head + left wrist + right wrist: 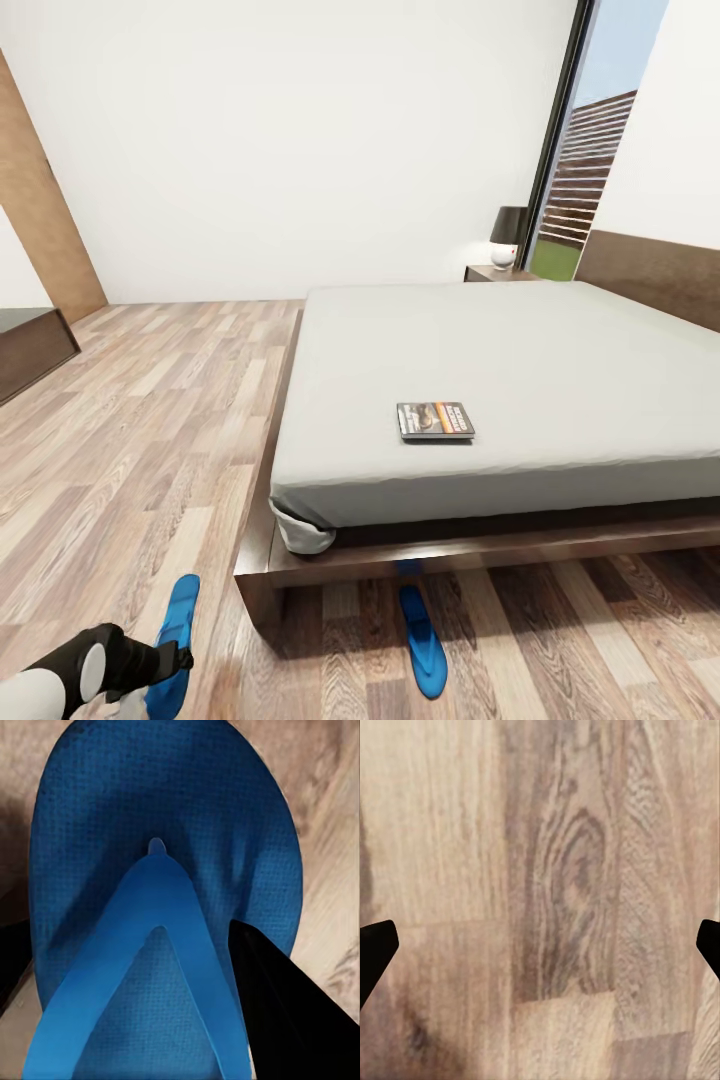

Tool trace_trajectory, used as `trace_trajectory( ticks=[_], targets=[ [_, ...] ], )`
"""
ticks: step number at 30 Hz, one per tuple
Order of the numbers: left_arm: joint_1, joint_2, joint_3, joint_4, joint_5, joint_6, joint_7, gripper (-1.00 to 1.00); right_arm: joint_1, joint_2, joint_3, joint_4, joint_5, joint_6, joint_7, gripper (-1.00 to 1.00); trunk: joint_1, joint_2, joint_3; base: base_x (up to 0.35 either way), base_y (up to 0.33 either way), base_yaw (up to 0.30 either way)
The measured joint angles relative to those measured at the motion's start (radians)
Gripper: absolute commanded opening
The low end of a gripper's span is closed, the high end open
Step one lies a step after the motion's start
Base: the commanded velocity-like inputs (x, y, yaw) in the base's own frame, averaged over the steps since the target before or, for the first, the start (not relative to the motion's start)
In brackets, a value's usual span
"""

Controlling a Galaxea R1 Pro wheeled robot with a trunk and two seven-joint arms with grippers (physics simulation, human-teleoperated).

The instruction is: In the bedroom, move the book from the bed onto either nightstand, and place the two sandals side by side next to the bed.

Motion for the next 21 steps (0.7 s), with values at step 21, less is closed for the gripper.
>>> trace_trajectory(
  ticks=[21],
  targets=[
    [0.002,-0.090,0.011,0.004,-0.022,0.002,-0.171,-1.00,0.000,-0.002,-0.002,0.001,0.000,-0.001,0.002,1.00,0.000,0.000,0.000,0.000,0.000,0.000]
  ],
)
